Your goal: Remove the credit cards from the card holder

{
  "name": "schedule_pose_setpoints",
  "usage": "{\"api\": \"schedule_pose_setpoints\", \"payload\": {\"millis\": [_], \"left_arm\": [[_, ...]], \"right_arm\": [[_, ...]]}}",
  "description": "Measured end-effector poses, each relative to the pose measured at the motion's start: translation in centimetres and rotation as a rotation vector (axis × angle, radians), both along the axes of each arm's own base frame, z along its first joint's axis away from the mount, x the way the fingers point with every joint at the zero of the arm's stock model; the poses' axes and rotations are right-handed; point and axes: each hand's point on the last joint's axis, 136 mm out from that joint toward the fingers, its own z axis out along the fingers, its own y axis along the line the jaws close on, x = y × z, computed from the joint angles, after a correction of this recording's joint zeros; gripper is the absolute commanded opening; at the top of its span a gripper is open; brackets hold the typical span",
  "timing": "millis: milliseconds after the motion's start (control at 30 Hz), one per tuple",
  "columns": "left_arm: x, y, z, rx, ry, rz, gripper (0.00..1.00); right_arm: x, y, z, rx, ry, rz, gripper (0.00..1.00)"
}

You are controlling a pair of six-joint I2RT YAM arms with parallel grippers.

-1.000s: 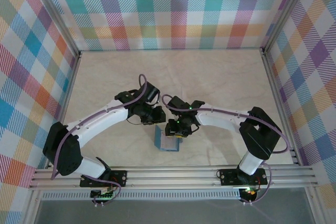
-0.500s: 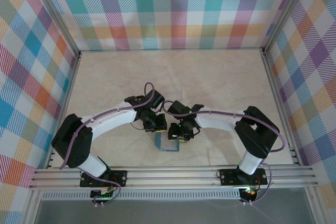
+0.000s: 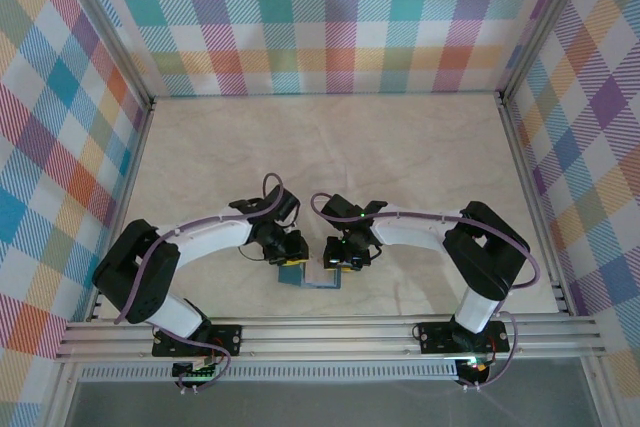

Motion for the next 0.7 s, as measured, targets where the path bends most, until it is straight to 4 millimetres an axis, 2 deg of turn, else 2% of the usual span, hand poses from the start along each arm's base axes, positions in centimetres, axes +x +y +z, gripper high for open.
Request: {"api": "schedule_pose_setpoints", "payload": {"millis": [167,533,700], "left_arm": [[0.3,-0.1,-0.5,-0.091,-0.002,0.019,0.28],[0.3,-1.7,-0.7,-0.281,-0.001,-0.018,0.29],[0.2,-1.7,-1.3,-0.308,0.005,-0.035,0.23]], "right_arm": [[0.1,-0.1,-0.1,-0.002,0.002,-0.004,0.34],[0.1,-0.2,-0.2,0.005,0.003,-0.01,0.32],[0.0,-0.3,-0.2,0.007,0.002,-0.015,0.3]]}}
